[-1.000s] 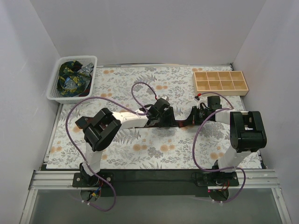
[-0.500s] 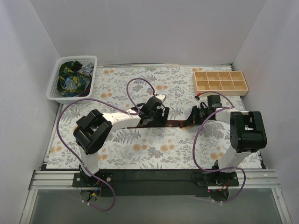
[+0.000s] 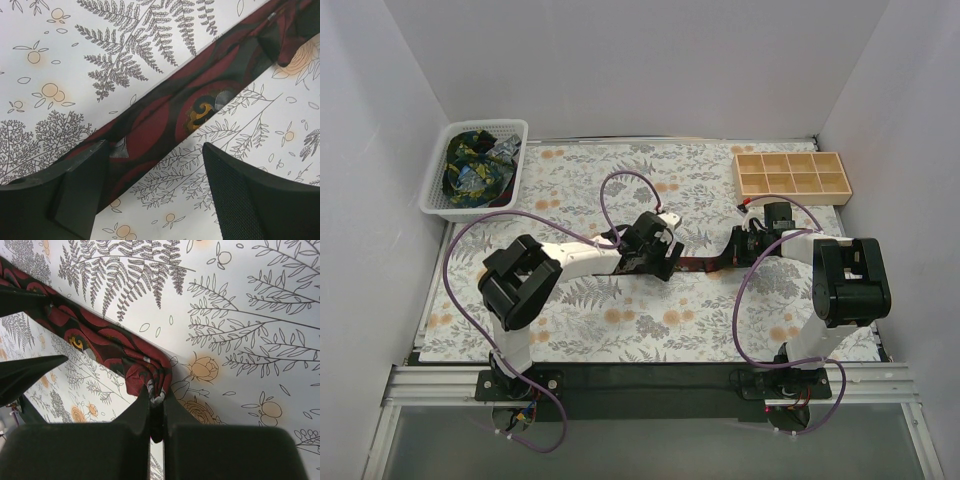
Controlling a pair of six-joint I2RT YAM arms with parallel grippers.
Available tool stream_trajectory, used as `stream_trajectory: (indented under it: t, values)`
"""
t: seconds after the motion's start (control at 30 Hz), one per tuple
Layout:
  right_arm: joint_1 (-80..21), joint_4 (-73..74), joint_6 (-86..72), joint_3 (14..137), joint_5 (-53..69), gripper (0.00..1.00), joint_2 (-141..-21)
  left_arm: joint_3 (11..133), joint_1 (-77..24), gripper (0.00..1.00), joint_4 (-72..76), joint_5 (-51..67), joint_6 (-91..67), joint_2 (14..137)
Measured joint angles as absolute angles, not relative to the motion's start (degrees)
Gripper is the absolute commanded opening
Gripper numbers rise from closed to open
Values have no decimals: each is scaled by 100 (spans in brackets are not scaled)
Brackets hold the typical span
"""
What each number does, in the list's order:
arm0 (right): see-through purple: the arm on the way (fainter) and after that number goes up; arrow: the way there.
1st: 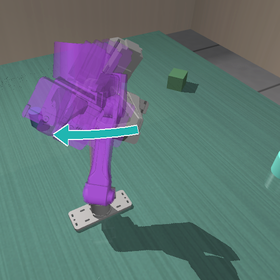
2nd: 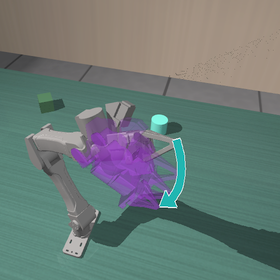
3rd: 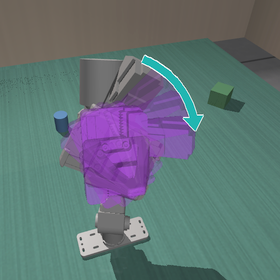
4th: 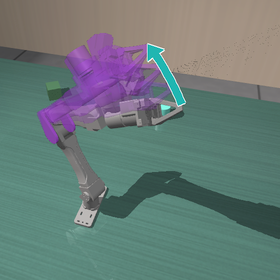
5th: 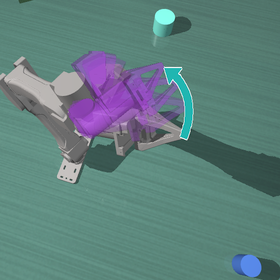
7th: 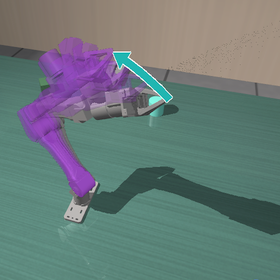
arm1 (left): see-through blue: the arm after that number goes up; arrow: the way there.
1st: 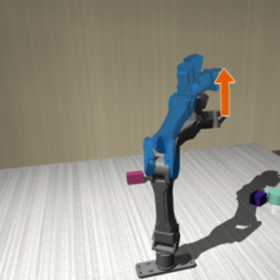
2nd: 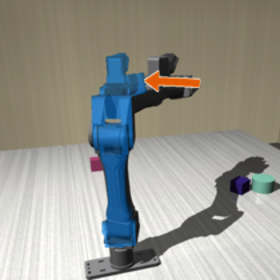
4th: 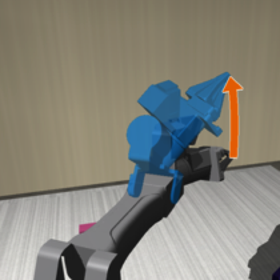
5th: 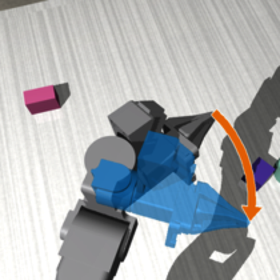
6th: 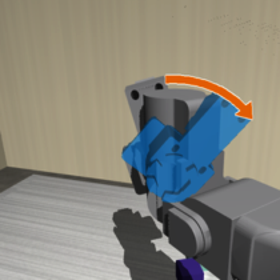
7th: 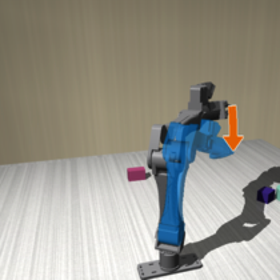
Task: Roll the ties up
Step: Roll the tie
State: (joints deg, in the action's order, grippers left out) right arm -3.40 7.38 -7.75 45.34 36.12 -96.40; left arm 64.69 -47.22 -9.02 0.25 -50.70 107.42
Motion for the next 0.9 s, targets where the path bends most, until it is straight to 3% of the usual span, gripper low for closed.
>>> stream_trajectory:
  t: [0.17, 0.37, 0.5, 0.73, 0.9]
  values:
    - [-340, 749, -775, 4565, 3594, 1, -9640, 6414, -4746, 86, -980, -27, -4362, 10696]
    - [-340, 749, -775, 4565, 3592, 1, -9640, 6335, -4737, 87, -1026, 143, -3256, 10689]
    - [-340, 749, -775, 4565, 3594, 1, -9640, 6344, -4595, 82, -1052, 508, -2840, 10698]
    - [-340, 749, -775, 4565, 3575, 1, -9640, 6560, -4239, 60, -1216, 1013, -2543, 10831]
    - [-340, 749, -808, 4565, 3573, 1, -9640, 6573, -4176, 53, -1225, 1118, -2543, 10855]
